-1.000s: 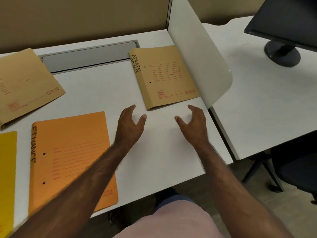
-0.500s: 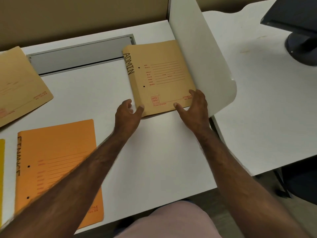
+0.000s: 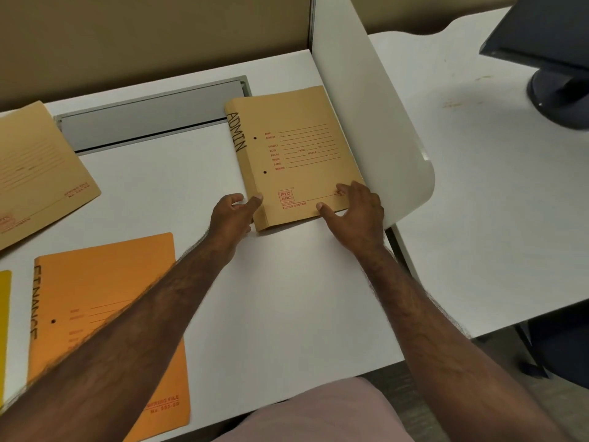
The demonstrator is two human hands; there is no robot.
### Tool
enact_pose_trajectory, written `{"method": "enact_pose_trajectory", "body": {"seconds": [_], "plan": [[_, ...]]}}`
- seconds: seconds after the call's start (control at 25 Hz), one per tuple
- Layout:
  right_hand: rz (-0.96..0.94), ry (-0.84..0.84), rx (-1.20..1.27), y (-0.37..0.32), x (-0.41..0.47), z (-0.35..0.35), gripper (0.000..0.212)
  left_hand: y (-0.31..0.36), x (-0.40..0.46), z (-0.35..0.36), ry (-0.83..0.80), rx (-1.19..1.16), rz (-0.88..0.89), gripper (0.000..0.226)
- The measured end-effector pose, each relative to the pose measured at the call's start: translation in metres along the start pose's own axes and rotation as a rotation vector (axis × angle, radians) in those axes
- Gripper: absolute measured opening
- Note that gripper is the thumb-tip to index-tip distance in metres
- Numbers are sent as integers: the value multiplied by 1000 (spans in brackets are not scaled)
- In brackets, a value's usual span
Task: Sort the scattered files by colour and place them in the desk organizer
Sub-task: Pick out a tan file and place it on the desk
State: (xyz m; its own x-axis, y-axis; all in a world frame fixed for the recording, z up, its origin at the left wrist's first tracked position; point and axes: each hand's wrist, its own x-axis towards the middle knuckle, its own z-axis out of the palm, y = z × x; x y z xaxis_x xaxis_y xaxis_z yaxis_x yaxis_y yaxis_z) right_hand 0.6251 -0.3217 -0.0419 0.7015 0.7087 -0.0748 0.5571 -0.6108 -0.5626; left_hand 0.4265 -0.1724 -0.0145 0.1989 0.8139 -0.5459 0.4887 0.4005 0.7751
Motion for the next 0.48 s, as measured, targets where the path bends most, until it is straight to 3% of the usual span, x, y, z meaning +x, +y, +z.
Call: {"method": "enact_pose_trajectory", "body": {"seconds": [0.36,0.48], "plan": [[-29,-47,-60,-8,-33,3,74,-7,-8,16,-91,-243,-120,42],[-32,-86,-77,-9,-43,1,75,-11,-14,15,-104,-277,-89,53]]}}
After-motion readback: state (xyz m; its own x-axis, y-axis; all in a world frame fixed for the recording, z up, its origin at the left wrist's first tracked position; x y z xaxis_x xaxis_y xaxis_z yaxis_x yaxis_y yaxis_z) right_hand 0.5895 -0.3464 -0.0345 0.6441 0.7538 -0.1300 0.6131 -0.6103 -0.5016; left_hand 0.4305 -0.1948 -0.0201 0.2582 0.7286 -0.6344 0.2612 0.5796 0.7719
